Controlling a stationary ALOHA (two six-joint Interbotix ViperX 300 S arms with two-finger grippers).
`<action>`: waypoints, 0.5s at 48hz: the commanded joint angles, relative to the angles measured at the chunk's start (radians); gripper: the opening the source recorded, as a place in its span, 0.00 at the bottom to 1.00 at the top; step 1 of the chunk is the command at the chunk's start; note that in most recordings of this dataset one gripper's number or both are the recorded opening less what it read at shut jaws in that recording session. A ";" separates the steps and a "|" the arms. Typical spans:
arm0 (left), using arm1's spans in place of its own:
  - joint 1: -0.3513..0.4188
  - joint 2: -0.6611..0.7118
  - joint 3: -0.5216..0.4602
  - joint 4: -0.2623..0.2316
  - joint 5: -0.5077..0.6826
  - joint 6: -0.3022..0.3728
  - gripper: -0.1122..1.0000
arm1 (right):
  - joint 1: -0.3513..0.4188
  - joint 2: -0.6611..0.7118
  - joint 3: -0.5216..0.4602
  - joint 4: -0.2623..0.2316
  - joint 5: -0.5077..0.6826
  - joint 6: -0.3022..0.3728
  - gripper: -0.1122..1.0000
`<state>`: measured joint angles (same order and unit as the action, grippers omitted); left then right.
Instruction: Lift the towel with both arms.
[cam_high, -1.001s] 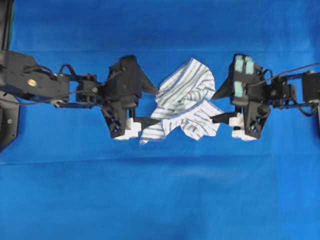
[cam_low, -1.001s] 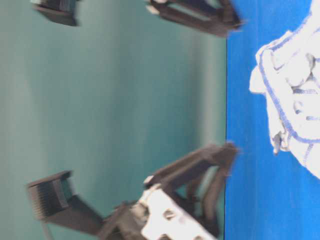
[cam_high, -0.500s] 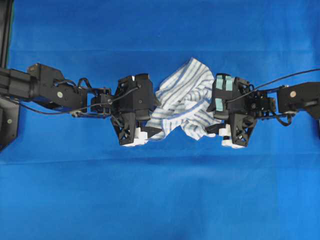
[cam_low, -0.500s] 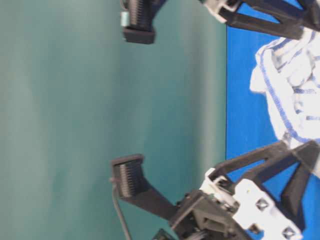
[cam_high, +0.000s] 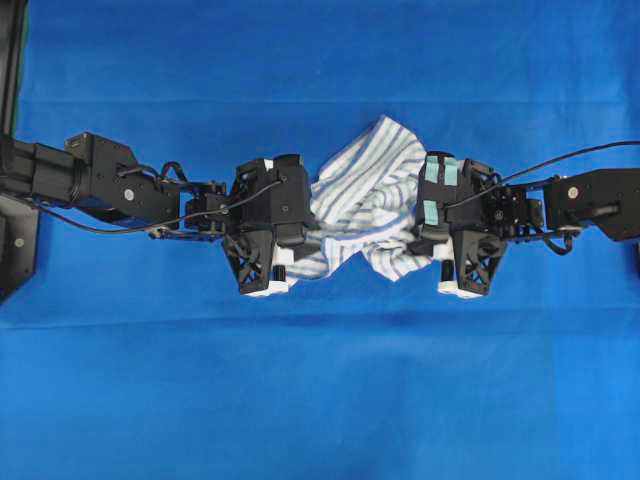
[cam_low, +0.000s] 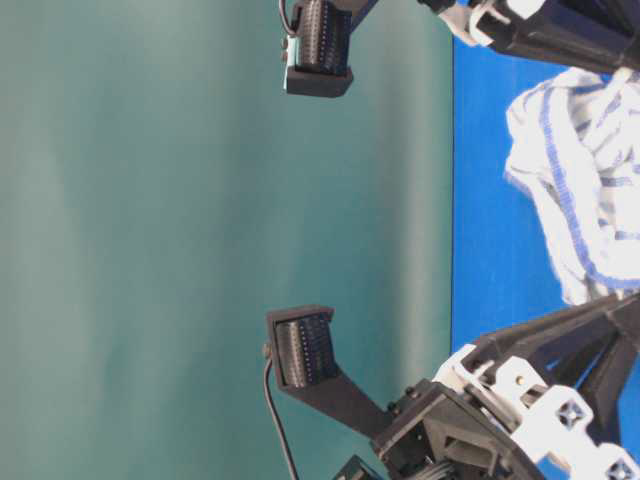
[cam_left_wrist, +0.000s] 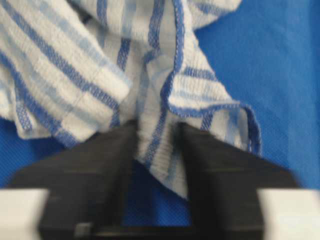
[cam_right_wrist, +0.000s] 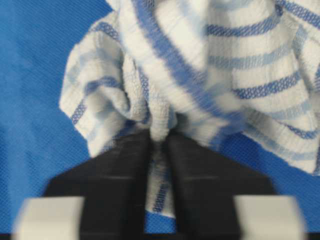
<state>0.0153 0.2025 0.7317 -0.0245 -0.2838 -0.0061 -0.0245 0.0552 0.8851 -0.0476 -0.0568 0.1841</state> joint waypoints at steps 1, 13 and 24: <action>-0.003 -0.028 -0.012 -0.003 0.017 -0.002 0.23 | 0.003 -0.015 -0.014 0.002 -0.006 0.000 0.19; -0.002 -0.156 -0.018 -0.003 0.133 0.000 0.12 | 0.003 -0.109 -0.029 0.005 0.017 0.003 0.13; 0.009 -0.362 -0.043 -0.003 0.318 0.000 0.12 | 0.003 -0.296 -0.098 0.003 0.173 -0.002 0.13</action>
<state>0.0169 -0.0859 0.7164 -0.0261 -0.0092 -0.0077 -0.0245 -0.1657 0.8283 -0.0445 0.0690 0.1856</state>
